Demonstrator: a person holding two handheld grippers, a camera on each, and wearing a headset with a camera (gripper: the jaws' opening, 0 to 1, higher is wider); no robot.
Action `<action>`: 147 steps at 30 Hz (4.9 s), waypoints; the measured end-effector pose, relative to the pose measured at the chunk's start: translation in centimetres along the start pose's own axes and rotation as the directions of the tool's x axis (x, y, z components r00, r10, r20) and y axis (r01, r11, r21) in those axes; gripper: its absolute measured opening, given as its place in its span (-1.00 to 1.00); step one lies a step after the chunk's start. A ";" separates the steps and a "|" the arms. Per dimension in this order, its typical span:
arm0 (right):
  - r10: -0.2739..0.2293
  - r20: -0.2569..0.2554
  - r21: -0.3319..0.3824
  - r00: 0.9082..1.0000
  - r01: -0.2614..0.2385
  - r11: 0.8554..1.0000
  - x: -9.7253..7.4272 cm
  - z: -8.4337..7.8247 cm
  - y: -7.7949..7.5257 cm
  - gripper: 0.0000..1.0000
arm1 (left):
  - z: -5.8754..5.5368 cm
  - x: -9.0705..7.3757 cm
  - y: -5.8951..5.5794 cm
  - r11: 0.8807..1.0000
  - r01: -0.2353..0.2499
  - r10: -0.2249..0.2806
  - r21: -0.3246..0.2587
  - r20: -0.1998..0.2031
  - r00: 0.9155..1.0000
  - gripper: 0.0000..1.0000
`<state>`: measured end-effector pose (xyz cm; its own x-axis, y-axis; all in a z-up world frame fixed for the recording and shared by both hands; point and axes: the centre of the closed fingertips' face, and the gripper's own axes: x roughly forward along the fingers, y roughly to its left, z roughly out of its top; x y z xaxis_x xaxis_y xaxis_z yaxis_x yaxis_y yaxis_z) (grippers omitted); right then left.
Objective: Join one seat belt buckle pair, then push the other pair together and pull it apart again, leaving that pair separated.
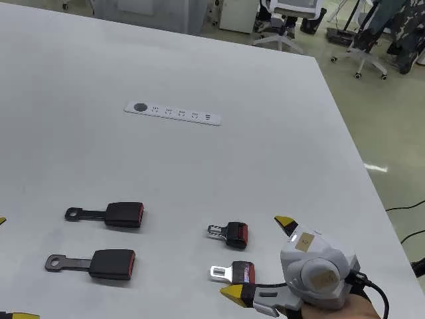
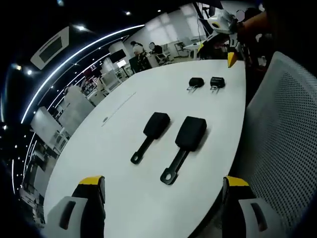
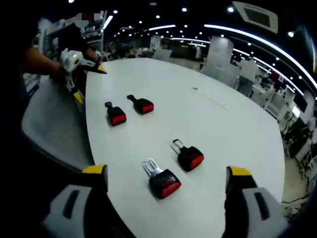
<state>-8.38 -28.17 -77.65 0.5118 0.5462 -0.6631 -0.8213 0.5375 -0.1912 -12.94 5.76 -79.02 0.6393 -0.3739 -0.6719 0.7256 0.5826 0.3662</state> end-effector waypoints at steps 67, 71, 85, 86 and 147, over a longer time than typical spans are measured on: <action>0.060 -0.082 -0.041 0.995 -0.064 0.997 -0.4 -2.6 0.8 0.55 | 0.8 2.3 -0.6 0.988 0.152 -0.154 -0.035 -0.056 0.986 0.99; 0.076 -0.082 -0.046 0.994 -0.080 0.996 -0.4 -2.8 1.1 0.47 | 1.8 2.7 -1.2 0.985 0.172 -0.173 -0.017 -0.062 0.983 0.93; 0.117 -0.091 -0.047 0.989 -0.121 0.992 -0.5 -2.5 1.3 0.32 | 2.5 4.7 -2.9 0.967 0.254 -0.253 0.002 -0.105 0.962 0.88; 0.120 -0.089 -0.049 0.989 -0.124 0.991 -0.4 -2.4 1.3 0.29 | 2.6 4.9 -3.0 0.966 0.259 -0.256 0.010 -0.107 0.961 0.83; 0.360 -0.315 -0.139 0.878 -0.418 0.898 5.8 -7.3 1.3 -0.34 | 3.7 10.8 -6.4 0.795 0.561 -0.501 0.231 -0.272 0.821 -0.37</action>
<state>-8.29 -28.98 -87.05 0.0744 0.4705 -0.8792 -0.9863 0.1649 0.0048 -9.74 -4.67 -86.23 0.0923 -0.4026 -0.9107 0.9943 0.0865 0.0626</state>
